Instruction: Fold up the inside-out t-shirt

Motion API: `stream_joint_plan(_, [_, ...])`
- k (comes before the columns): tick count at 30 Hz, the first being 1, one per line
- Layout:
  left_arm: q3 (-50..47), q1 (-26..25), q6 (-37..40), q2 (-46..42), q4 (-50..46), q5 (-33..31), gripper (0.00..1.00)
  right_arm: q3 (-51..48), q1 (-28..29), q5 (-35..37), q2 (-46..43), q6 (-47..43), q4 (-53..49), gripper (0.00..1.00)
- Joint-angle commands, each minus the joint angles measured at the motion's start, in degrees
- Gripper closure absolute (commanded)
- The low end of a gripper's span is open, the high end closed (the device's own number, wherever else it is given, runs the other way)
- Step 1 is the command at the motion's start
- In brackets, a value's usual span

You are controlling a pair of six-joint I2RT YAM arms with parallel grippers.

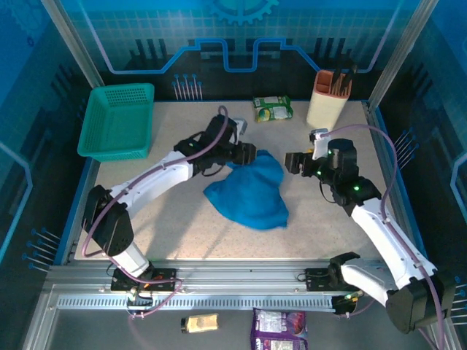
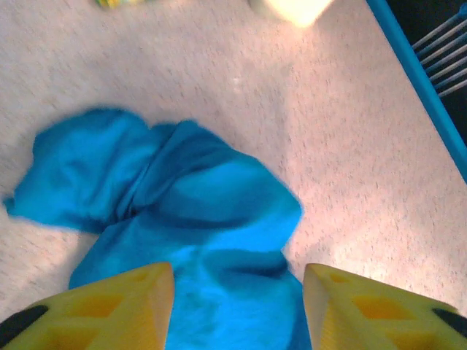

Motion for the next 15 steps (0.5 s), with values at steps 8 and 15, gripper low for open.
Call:
stream_joint_plan(8, [-10.49, 0.85, -2.07, -5.97, 0.91, -3.7, 0.43, 1.75, 10.17, 2.1, 6.62, 0.76, -5.77, 0.26])
stream_joint_plan(15, [-24.07, 11.83, -5.39, -13.68, 3.51, 0.67, 0.42, 6.93, 22.92, 4.3, 19.0, 2.21, -4.49, 0.34])
